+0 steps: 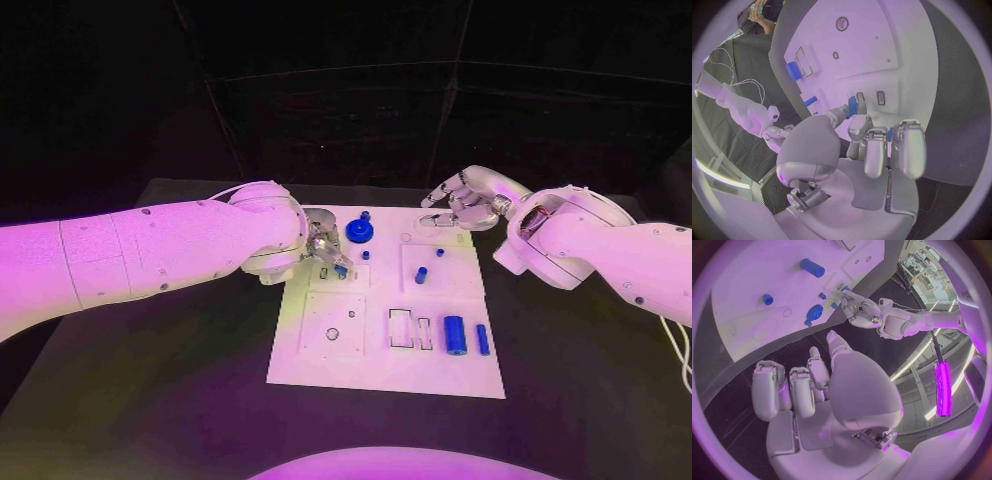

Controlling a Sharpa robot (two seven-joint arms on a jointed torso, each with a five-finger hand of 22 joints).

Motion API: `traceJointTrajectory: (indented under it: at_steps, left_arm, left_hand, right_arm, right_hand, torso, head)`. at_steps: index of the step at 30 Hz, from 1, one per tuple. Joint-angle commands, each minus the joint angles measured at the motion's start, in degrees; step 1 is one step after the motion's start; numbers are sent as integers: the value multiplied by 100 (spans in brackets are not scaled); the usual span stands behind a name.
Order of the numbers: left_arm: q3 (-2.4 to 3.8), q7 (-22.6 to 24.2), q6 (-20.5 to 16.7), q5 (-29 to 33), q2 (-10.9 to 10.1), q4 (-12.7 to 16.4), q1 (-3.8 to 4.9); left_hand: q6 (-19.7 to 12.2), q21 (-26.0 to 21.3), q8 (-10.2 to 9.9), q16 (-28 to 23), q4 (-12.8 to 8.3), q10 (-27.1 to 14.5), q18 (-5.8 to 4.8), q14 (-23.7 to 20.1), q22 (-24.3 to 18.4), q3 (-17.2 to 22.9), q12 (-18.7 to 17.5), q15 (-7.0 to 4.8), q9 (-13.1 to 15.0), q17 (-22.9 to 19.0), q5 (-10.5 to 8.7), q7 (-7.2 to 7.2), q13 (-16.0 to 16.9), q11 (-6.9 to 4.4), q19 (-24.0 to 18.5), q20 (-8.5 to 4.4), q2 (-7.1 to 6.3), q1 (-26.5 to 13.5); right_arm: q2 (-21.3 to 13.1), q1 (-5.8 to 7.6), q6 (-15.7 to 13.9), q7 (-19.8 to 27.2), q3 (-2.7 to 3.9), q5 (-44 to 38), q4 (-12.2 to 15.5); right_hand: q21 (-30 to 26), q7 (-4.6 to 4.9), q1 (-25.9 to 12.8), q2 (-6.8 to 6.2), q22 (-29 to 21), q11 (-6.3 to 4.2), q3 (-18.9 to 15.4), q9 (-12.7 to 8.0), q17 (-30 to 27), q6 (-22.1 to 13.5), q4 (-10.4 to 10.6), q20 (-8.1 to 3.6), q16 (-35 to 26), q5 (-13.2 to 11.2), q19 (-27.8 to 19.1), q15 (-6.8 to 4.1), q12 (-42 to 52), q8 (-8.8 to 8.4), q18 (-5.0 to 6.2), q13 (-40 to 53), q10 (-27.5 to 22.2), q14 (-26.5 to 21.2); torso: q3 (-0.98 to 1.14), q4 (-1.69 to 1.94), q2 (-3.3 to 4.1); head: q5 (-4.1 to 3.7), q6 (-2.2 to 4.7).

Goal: Assemble the parts on the task board

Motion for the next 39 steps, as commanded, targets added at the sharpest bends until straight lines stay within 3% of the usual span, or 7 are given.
traceJointTrajectory:
  at_steps: [1, 4, 13, 20, 26, 39]
  left_arm:
    - [0, -4, -481, -3, -86, 117, -19]
    - [-2, -7, -647, -117, -162, 192, -49]
    - [-4, -1, -1210, -378, -222, 230, -192]
    - [-4, -33, -1366, -434, -179, 190, -310]
    - [-4, -51, -1281, -445, -148, 166, -366]
    - [-4, -68, -1076, -445, -119, 175, -390]
  left_hand:
    - [-2, -18, 32, 18, -883, 35, -11, 596, 448, 915, -13, 17, 12, 1509, -24, -12, 6, 6, 187, 27, 7, -61]
    - [-2, -19, 34, 18, -886, 40, -11, 596, 447, 925, -9, 16, 17, 1509, -25, -13, 10, 5, 187, 27, 3, -66]
    - [9, 32, 51, 18, -893, 80, -27, 596, 515, 975, 40, 12, 44, 1509, -28, -20, 57, 0, 216, 23, -18, -100]
    - [14, 42, 56, 18, -889, 89, -30, 596, 529, 993, 48, 10, 53, 1509, -29, -21, 64, -2, 223, 22, -19, -115]
    - [15, 43, 59, 18, -881, 90, -31, 596, 531, 1007, 45, 9, 60, 1509, -31, -22, 59, -2, 224, 21, -19, -131]
    - [16, 47, 61, 18, -880, 88, -32, 596, 537, 1015, 41, 9, 65, 1509, -31, -23, 56, -3, 226, 20, -18, -137]
  right_arm:
    - [-11, 12, 40, 12, 4, 11, 3]
    - [-21, 12, 40, 13, 3, 11, -3]
    - [-36, 12, 44, -13, 3, 11, -7]
    - [-43, 11, 81, -50, 3, 11, 1]
    - [-46, 11, 112, -79, 3, 11, 2]
    - [-23, 11, 147, -95, 3, 11, -19]
  right_hand:
    - [-42, 6, 18, 55, 41, -29, -37, 4, 1134, 41, -4, -2, -28, 36, -54, -26, 2, 41, -6, -16, -27, 510]
    - [-42, 6, 18, 55, 41, -29, -37, 4, 1134, 41, -4, -2, -28, 36, -54, -26, 2, 41, -6, -16, -27, 510]
    - [-40, 6, 15, 56, 46, -29, -40, 4, 1140, 41, 0, -2, -25, 39, -51, -26, 6, 42, -7, -12, -24, 511]
    - [-41, 6, 11, 58, 44, -29, -42, 4, 1138, 42, 3, -3, -26, 41, -53, -26, 5, 43, -7, -13, -24, 511]
    - [-43, 6, 6, 61, 41, -29, -45, 3, 1135, 42, 8, -3, -27, 44, -54, -26, 4, 45, -6, -14, -25, 510]
    - [-47, 6, 0, 71, 32, -30, -47, 3, 1132, 41, 16, -4, -29, 48, -58, -27, 5, 47, -4, -13, -24, 509]
  torso:
    - [-1, 0, -3]
    - [-8, 9, -10]
    - [1, 30, -9]
    - [1, 16, 2]
    - [6, 11, 2]
    - [4, 9, 3]
  head:
    - [31, -1]
    - [35, -21]
    - [37, -38]
    - [46, -40]
    - [58, -54]
    - [68, -90]
